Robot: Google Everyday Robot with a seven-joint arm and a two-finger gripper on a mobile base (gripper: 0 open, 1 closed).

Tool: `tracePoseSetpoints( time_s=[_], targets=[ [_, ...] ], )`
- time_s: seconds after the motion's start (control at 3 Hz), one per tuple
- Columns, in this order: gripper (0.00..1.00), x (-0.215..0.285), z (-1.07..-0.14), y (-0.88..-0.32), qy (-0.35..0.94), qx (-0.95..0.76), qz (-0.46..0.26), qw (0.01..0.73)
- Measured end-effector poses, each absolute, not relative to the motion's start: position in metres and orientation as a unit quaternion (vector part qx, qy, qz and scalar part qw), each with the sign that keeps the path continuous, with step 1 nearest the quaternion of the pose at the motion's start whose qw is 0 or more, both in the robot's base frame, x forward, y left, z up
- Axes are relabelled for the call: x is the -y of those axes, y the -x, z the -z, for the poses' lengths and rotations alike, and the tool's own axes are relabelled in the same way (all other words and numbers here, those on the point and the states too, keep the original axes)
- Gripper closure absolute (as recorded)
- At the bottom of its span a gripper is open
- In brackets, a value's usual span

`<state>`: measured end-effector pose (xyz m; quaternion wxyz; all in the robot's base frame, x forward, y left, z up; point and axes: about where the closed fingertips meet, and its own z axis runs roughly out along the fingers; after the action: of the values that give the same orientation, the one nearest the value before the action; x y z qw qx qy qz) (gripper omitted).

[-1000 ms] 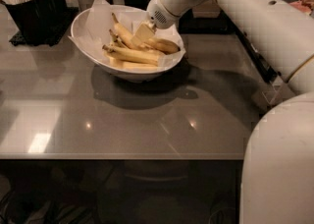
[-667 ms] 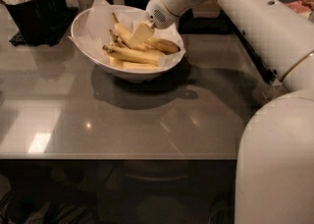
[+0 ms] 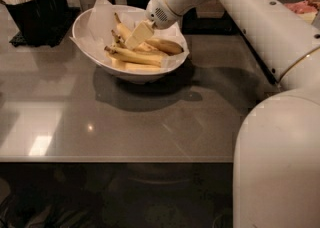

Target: Pick banana from white bowl

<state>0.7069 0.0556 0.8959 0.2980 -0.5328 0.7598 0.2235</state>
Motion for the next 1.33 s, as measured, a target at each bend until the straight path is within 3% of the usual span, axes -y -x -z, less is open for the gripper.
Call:
tracePoseSetpoints(
  time_s=[1.33],
  targets=[
    [0.43, -0.063, -0.885, -0.721, 0.566, -0.752, -0.187, 0.281]
  ],
)
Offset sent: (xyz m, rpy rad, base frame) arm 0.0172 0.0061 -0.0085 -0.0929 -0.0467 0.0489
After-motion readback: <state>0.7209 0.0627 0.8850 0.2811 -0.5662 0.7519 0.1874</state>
